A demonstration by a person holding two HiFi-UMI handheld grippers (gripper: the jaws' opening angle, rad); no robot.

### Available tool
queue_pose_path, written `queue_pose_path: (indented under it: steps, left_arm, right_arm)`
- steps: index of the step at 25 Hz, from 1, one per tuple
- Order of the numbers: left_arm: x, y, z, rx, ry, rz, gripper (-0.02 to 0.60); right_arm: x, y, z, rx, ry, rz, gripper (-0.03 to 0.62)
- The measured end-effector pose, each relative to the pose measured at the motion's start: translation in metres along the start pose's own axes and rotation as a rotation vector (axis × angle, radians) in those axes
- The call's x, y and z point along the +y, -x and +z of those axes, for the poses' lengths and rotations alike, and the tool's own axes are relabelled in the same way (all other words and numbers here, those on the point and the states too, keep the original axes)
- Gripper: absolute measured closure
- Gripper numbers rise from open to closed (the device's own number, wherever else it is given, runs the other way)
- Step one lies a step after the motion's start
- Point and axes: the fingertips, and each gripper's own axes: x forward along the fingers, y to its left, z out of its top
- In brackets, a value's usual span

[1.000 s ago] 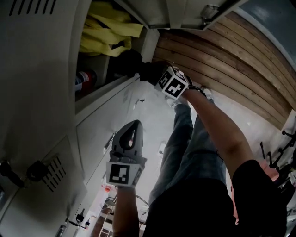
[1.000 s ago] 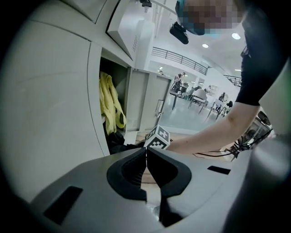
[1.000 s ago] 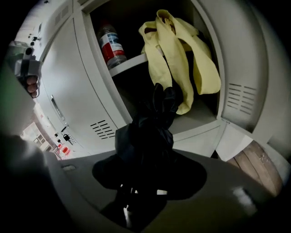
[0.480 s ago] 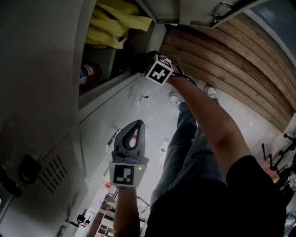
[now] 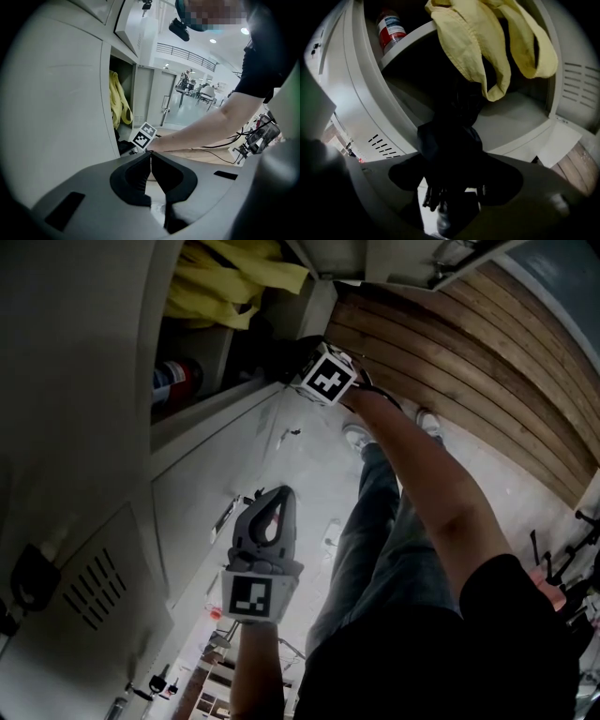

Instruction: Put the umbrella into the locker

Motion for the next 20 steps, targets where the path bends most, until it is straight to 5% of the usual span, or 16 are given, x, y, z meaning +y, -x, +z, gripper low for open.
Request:
queue_pose_path:
  steps: [3, 9, 14, 20]
  left_arm:
    - [-0.002, 0.001, -0.001, 0.000, 0.002, -0.001, 0.569]
    - [-0.005, 0.001, -0.004, 0.000, 0.014, -0.009, 0.569]
    - [-0.008, 0.000, -0.005, -0.007, 0.016, -0.016, 0.569]
    - [-0.010, -0.002, 0.000, -0.008, 0.012, -0.017, 0.569]
  right_arm:
    - [0.000, 0.001, -0.020, 0.022, -0.086, 0.022, 0.185]
    - [-0.007, 0.014, -0.062, 0.011, -0.198, 0.009, 0.198]
    - [-0.015, 0.038, -0.076, -0.083, -0.244, -0.063, 0.353]
    - [-0.011, 0.052, -0.080, -0.124, -0.182, -0.095, 0.461]
